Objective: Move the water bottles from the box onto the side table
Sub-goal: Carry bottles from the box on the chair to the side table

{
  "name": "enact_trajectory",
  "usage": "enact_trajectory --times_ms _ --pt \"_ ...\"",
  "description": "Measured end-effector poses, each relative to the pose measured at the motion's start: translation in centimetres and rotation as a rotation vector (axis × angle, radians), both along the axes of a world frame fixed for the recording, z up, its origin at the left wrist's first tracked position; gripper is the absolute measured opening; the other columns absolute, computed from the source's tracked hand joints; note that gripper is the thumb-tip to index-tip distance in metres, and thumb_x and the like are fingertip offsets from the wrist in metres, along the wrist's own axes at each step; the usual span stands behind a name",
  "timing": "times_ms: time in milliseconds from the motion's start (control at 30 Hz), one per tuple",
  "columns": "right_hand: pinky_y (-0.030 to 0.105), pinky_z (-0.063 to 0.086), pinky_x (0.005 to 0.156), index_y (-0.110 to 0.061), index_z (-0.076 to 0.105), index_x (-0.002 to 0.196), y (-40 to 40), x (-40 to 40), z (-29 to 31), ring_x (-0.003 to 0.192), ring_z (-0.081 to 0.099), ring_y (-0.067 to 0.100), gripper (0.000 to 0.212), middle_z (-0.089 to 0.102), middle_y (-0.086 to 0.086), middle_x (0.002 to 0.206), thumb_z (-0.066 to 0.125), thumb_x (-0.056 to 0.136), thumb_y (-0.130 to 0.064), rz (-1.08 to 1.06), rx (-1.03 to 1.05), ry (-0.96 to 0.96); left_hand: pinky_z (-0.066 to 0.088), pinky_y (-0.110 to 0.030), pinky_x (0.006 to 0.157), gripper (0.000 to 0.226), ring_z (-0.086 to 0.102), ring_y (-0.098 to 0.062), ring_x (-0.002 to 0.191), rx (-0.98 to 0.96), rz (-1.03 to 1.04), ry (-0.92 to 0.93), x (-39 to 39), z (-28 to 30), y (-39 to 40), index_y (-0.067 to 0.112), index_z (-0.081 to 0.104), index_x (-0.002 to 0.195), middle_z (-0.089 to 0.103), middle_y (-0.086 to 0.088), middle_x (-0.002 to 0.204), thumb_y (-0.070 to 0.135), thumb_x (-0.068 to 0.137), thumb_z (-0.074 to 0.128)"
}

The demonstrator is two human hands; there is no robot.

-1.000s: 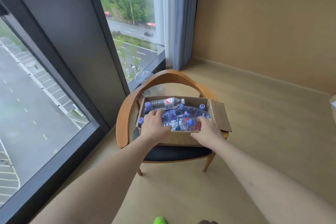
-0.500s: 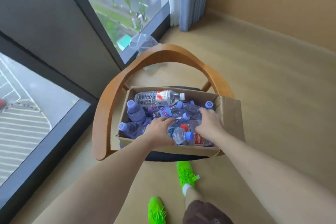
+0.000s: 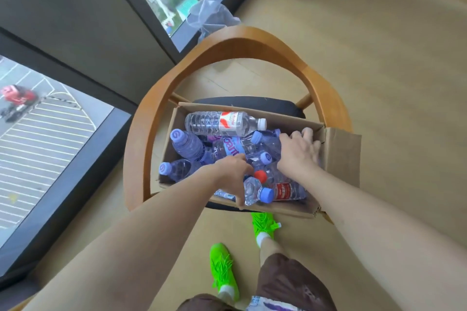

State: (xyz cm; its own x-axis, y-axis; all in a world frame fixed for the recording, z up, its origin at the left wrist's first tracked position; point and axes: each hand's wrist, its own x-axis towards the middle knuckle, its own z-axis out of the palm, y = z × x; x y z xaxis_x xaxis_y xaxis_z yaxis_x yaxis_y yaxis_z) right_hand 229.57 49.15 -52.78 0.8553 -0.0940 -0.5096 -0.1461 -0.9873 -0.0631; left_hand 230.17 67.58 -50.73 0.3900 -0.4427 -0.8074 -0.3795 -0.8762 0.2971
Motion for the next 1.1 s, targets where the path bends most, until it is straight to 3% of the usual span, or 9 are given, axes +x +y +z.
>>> enact_trajectory --times_ms 167,367,467,567,667,767,933,1100 --pt "0.036 0.044 0.076 -0.022 0.043 0.112 -0.7 -0.6 0.8 0.112 0.042 0.031 0.054 0.046 0.007 0.116 0.076 0.070 -0.016 -0.072 0.148 -0.063 0.050 -0.040 0.088 0.092 0.049 -0.024 0.104 -0.033 0.033 0.033 0.5 0.6 0.5 0.023 0.054 0.132 0.042 0.001 0.114 0.043 0.051 0.094" --pt "0.035 0.047 0.073 -0.027 0.050 0.121 -0.4 -2.9 3.3 0.101 0.052 0.030 0.057 0.041 0.005 0.105 0.075 0.069 -0.020 -0.239 0.328 -0.095 0.049 -0.036 0.084 0.080 0.053 -0.022 0.103 -0.168 0.244 -0.056 -1.0 2.7 2.8 0.023 0.049 0.122 0.057 0.002 0.118 0.029 0.055 0.091" --pt "0.034 0.046 0.073 -0.030 0.051 0.127 0.9 -4.3 5.6 0.093 0.051 0.025 0.065 0.040 0.002 0.102 0.077 0.068 -0.022 -0.271 0.412 -0.173 0.050 -0.030 0.083 0.075 0.058 -0.019 0.105 -0.286 0.450 -0.170 -2.4 4.7 4.8 0.028 0.053 0.124 0.060 0.007 0.118 0.021 0.058 0.089" --pt "0.032 0.043 0.074 -0.030 0.054 0.122 2.9 -5.6 8.9 0.091 0.052 0.022 0.063 0.043 0.001 0.103 0.081 0.065 -0.025 -0.294 0.468 -0.282 0.049 -0.026 0.085 0.085 0.056 -0.013 0.111 -0.441 0.750 -0.246 -3.7 7.4 6.7 0.025 0.051 0.139 0.058 0.005 0.131 0.015 0.063 0.087" --pt "0.031 0.042 0.079 -0.026 0.058 0.118 5.6 -6.9 12.4 0.093 0.050 0.019 0.062 0.051 0.002 0.107 0.084 0.062 -0.022 -0.350 0.558 -0.386 0.054 -0.031 0.087 0.078 0.062 -0.015 0.108 -0.560 0.988 -0.328 -5.2 10.6 8.7 0.026 0.058 0.131 0.065 0.005 0.120 0.018 0.060 0.090" --pt "0.035 0.049 0.075 -0.024 0.056 0.106 8.5 -8.4 16.0 0.088 0.059 0.021 0.053 0.062 -0.001 0.095 0.085 0.061 -0.022 -0.327 0.623 -0.466 0.060 -0.042 0.085 0.062 0.069 -0.019 0.096 -0.659 1.177 -0.367 -6.9 14.2 11.2 0.029 0.065 0.114 0.071 0.003 0.105 0.019 0.058 0.089" --pt "0.032 0.047 0.070 -0.026 0.057 0.103 13.4 -9.7 21.7 0.084 0.063 0.022 0.052 0.066 -0.003 0.088 0.084 0.059 -0.023 -0.237 0.709 -0.495 0.058 -0.029 0.076 0.047 0.071 -0.016 0.090 -0.840 1.316 -0.498 -10.3 20.3 15.7 0.026 0.068 0.101 0.073 0.003 0.096 0.016 0.058 0.086" --pt "0.032 0.051 0.075 -0.025 0.062 0.107 18.5 -10.1 26.5 0.085 0.064 0.020 0.055 0.068 -0.004 0.091 0.086 0.057 -0.023 -0.036 0.832 -0.510 0.059 -0.046 0.088 0.041 0.071 -0.026 0.095 -0.947 1.460 -0.691 -14.7 26.0 20.0 0.018 0.065 0.100 0.072 -0.008 0.098 0.015 0.064 0.085"
